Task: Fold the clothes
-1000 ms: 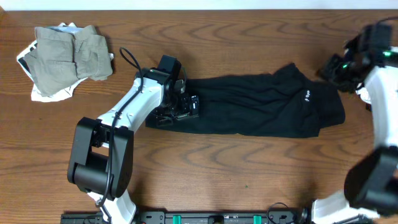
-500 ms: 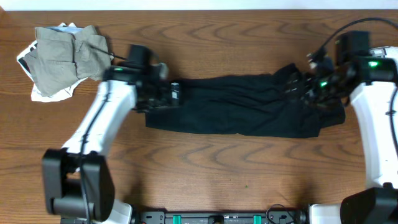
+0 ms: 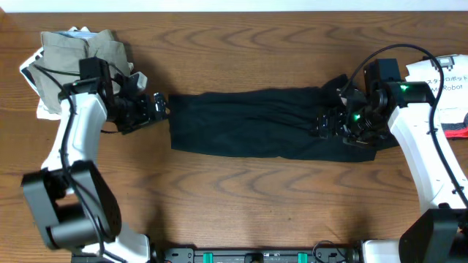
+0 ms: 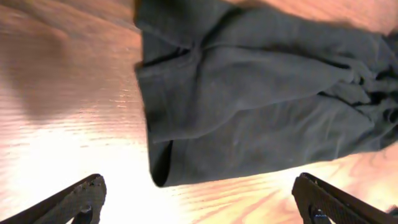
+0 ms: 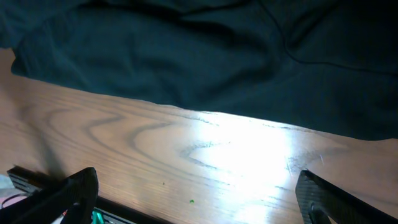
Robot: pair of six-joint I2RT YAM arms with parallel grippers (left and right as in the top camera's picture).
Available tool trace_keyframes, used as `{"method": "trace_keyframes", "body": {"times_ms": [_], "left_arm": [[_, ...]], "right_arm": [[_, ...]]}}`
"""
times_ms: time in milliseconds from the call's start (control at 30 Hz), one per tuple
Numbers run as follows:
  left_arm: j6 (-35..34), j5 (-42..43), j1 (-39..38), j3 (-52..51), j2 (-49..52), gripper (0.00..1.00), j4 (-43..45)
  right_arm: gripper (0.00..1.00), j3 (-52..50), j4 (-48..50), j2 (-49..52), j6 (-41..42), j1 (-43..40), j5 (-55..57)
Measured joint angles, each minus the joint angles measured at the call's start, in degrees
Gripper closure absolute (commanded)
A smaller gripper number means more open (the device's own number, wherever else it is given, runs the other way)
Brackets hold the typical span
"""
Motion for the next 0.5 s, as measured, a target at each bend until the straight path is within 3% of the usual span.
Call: {"method": "trace_keyframes", "body": {"times_ms": [500], "left_arm": [[3.1, 4.5, 0.8, 0.0, 12.8, 0.02, 3.1]], "right_arm": [[0.01, 0.0, -0.3, 0.0, 0.9, 0.0, 0.0]]}}
